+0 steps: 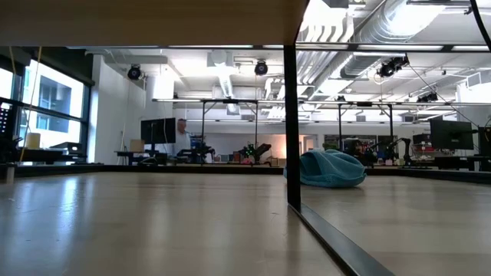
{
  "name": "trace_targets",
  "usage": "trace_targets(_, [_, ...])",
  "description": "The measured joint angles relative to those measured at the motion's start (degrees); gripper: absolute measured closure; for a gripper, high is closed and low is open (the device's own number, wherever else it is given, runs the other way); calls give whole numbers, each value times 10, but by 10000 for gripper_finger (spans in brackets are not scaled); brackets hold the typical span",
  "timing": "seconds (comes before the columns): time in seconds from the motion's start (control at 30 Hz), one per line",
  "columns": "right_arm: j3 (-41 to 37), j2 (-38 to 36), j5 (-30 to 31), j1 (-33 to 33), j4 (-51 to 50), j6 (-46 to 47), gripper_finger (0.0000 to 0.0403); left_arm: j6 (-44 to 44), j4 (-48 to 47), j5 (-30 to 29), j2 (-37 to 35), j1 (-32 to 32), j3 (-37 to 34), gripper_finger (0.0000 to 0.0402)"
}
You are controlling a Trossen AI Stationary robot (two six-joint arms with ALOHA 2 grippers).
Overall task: Stack small to large cups/mugs on shelf
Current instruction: Put the brown mug on the shelf
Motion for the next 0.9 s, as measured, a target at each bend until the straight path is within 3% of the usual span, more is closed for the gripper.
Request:
trace_targets(0.37, [-1,-16,48,-4,-50,-2,398,6,-1,0,0,0,0,140])
trace_targets(0.9, [-1,-21,23,-4,-58,-10,398,6,0,-6,0,0,0,140])
